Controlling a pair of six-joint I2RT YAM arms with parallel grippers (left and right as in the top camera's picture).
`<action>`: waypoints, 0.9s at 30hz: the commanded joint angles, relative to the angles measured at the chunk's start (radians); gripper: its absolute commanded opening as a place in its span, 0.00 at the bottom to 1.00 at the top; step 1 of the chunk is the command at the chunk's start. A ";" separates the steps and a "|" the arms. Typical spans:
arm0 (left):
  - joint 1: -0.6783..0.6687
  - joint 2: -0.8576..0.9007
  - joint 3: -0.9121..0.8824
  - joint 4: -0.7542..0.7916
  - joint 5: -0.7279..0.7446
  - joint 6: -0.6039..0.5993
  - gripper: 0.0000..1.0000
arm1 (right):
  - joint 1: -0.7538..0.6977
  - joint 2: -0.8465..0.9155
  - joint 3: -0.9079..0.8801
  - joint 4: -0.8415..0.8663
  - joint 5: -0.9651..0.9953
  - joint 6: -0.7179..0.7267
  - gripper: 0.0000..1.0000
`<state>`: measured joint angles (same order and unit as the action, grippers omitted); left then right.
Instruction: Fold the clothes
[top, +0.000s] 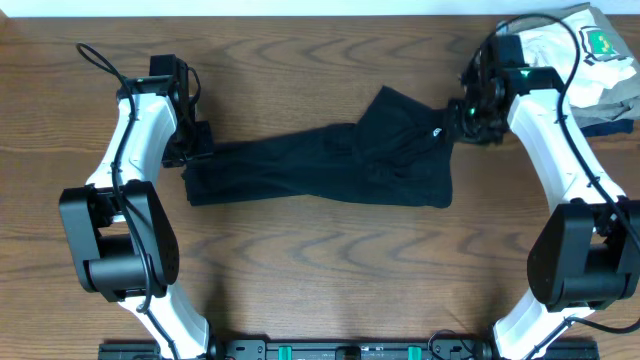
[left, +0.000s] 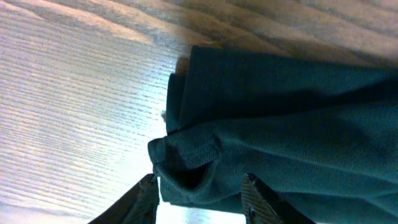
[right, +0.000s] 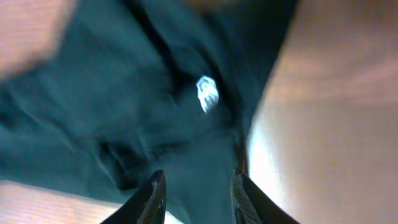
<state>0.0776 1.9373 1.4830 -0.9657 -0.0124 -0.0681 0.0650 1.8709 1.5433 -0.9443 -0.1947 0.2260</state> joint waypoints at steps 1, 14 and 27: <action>0.004 -0.009 -0.002 0.003 -0.016 -0.024 0.49 | 0.014 -0.019 0.032 0.064 -0.031 0.048 0.33; 0.004 -0.009 -0.002 0.031 -0.014 -0.024 0.61 | 0.126 0.146 0.032 0.156 0.031 0.092 0.37; 0.004 -0.009 -0.002 0.028 -0.014 -0.024 0.61 | 0.116 0.216 0.031 0.238 0.060 0.072 0.40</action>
<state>0.0776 1.9373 1.4830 -0.9344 -0.0120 -0.0826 0.1856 2.0705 1.5585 -0.7067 -0.1482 0.3031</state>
